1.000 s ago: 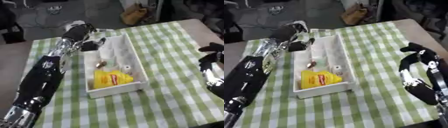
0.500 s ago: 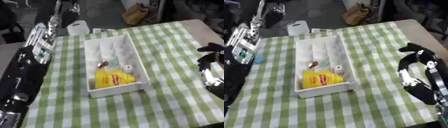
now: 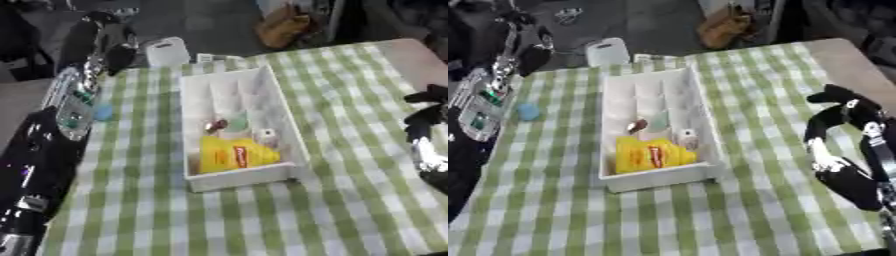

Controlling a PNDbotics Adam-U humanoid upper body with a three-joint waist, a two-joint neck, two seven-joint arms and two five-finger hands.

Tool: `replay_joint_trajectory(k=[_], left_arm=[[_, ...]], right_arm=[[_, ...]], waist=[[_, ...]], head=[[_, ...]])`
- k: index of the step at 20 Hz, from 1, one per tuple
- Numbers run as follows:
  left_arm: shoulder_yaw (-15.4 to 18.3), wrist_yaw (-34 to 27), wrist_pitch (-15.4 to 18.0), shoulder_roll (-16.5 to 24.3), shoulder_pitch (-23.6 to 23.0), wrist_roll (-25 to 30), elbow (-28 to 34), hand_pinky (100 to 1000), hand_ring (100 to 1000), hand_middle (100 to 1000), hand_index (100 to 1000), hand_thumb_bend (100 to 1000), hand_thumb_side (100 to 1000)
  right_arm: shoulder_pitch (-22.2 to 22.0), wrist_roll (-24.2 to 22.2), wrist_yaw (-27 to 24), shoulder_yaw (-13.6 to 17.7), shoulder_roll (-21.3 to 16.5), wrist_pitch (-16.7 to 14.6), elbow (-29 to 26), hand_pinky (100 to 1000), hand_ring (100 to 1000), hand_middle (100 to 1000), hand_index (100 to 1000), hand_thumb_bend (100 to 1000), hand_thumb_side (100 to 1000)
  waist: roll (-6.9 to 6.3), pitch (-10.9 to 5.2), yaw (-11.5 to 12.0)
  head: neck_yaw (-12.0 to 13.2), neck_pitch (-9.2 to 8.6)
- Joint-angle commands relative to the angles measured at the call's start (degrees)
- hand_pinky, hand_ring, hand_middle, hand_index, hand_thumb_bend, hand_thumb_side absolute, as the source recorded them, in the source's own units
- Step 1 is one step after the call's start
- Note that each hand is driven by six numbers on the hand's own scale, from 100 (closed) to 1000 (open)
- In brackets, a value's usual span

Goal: Pick up objects on the table and place them in the box.

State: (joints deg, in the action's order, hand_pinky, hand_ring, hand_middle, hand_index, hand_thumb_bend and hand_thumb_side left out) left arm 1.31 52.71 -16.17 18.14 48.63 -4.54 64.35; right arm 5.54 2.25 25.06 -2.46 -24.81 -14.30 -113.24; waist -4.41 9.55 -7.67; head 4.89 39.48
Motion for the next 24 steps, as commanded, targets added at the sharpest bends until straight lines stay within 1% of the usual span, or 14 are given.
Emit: replay_joint_trajectory(k=[1,12,21,24], left_arm=[[1.0,0.8,-0.9,1.9,0.5,1.0,0.8,766,812,778,832,100,622],[1.1,1.2,-1.2,1.8,0.2,1.4,0.9,762,807,750,825,100,630],[1.0,1.3,-1.1,1.7,0.2,1.5,0.8,763,808,762,828,100,641],[1.0,1.3,-1.1,1.7,0.1,1.6,0.6,766,811,776,831,100,659]], right_arm=[[0.6,0.0,0.0,0.5,-0.7,0.2,-1.4,555,601,731,946,100,547],[0.6,0.1,0.2,0.5,-0.6,0.1,-1.4,556,601,732,946,100,546],[0.8,0.0,0.2,0.4,-0.6,0.0,-1.4,556,601,733,947,100,548],[0.7,-0.1,0.3,0.4,-0.6,-0.1,-1.4,557,602,734,947,100,544]], waist=[[-0.25,-0.80,0.1],[-0.13,-0.40,0.2],[-0.16,-0.20,0.6],[-0.06,-0.21,0.7]], head=[[0.9,0.40],[0.2,0.72],[-0.4,0.69],[-0.8,0.77]])
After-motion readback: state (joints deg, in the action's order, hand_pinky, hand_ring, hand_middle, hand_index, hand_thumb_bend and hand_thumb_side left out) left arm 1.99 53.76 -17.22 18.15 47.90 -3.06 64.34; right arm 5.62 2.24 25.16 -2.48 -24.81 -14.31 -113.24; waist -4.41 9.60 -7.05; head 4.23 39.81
